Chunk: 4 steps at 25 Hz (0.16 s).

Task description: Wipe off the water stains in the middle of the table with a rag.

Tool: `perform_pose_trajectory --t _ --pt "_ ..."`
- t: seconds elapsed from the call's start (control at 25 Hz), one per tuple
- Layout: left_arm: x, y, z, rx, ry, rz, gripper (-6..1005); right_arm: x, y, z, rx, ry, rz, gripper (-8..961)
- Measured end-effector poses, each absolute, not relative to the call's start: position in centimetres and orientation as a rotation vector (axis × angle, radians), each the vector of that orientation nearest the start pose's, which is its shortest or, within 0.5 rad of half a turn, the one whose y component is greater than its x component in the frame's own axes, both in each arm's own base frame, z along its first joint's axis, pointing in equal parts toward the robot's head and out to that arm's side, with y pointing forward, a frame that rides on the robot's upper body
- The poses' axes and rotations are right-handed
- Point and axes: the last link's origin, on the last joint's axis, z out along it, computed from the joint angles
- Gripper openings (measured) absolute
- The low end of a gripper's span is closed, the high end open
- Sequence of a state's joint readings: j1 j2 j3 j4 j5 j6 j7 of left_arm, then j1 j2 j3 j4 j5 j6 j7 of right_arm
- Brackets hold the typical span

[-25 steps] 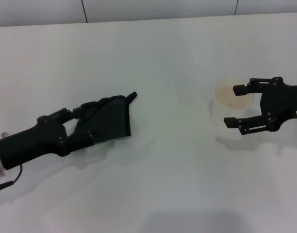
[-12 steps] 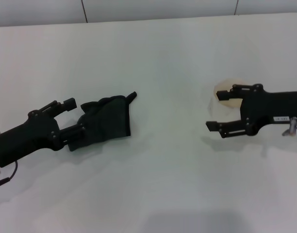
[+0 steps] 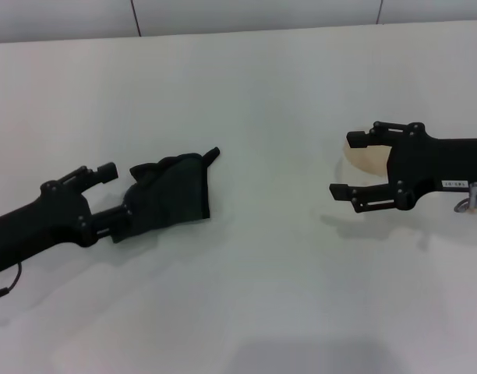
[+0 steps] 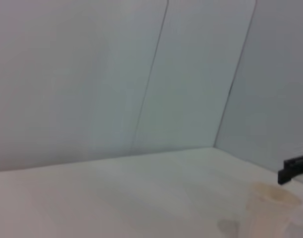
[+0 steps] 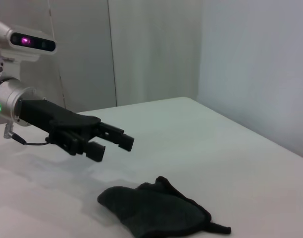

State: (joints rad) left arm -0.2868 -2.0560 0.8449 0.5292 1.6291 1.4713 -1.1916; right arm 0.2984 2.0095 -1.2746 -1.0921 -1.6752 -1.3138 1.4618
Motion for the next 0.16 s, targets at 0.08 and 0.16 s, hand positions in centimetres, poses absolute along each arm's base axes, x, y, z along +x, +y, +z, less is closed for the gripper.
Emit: perform_pose_trajectory --t 0.08,0.16 --pt "-32.12 27.34 -0.59 -2.467 -0.755 -0.820 875 23.21 32.47 1.40 -2.721 0.260 0.501 872" --pt "-32.22 27.16 -0.77 -2.487 -0.758 -0.803 875 23.29 32.36 1.42 -2.718 0.263 0.507 872"
